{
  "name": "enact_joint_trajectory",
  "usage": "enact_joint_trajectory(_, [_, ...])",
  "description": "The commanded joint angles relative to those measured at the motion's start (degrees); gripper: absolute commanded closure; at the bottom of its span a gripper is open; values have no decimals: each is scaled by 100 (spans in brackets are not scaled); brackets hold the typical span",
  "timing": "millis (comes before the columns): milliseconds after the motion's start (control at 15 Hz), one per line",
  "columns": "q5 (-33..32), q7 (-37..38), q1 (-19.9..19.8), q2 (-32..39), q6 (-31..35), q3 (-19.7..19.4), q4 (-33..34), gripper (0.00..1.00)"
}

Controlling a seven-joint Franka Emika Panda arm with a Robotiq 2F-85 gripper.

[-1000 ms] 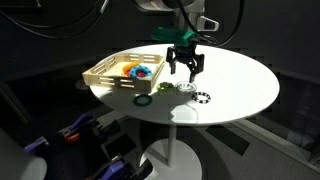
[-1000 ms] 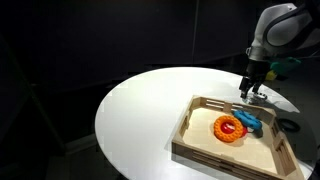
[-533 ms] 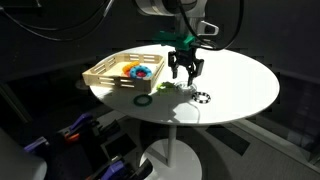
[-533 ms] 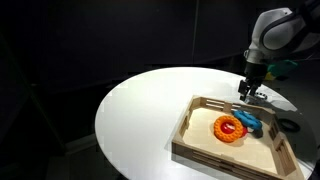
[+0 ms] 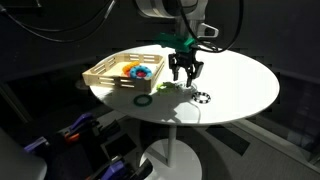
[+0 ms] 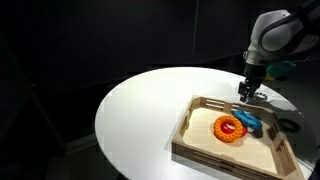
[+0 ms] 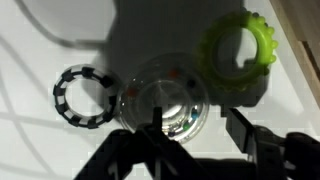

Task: Put the transparent and stripped rings in the box, then remove the orange ring from the box and move the box behind

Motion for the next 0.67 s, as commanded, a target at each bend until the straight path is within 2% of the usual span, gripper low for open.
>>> enact_joint_trajectory(0, [-42, 115, -9, 97, -18, 4, 148, 41])
enact_joint_trajectory(67, [-39, 117, -10, 100, -20, 5, 153, 59])
enact_joint_trajectory(400, [69, 87, -23, 62, -104, 42, 216, 97])
enact_joint_trajectory(467, [117, 60, -31, 47, -135, 59, 239, 91])
enact_joint_trajectory(600, [292, -28, -61, -1, -223, 117, 281, 91])
